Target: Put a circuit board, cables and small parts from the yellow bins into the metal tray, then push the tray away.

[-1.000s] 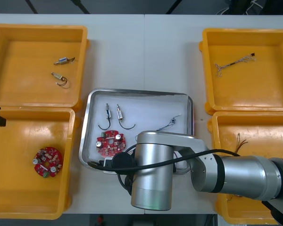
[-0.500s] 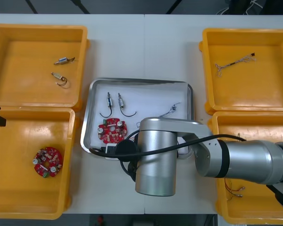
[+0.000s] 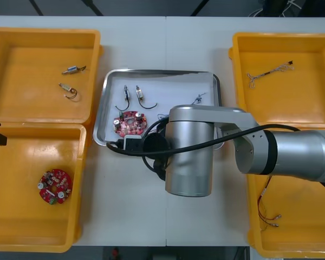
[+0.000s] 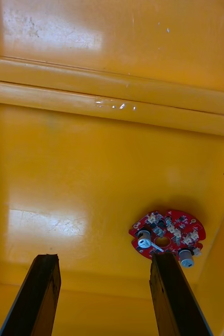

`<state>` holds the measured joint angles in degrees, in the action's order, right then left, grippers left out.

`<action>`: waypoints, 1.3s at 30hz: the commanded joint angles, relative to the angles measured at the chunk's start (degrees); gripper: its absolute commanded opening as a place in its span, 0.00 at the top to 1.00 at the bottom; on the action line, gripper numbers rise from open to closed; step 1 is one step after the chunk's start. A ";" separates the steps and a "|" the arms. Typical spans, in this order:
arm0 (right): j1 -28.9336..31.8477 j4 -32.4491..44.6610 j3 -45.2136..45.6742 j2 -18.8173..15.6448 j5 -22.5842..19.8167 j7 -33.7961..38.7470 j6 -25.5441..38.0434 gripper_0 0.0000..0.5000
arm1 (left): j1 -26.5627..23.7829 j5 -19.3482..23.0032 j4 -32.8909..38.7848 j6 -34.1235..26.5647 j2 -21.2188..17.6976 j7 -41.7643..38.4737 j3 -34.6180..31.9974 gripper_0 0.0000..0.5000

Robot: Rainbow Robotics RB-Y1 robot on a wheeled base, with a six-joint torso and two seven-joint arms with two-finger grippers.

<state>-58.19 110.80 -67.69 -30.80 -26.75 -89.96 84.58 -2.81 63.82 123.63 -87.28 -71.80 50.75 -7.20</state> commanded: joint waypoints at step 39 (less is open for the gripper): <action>-16.51 -35.66 -0.07 0.47 -7.09 -25.35 -32.02 1.00 | 0.79 0.34 -0.06 0.36 -2.91 0.49 -1.33 0.00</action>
<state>-70.57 76.72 -67.73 -31.88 -33.41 -113.61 54.43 -2.81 63.83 123.60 -87.28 -71.83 50.75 -7.20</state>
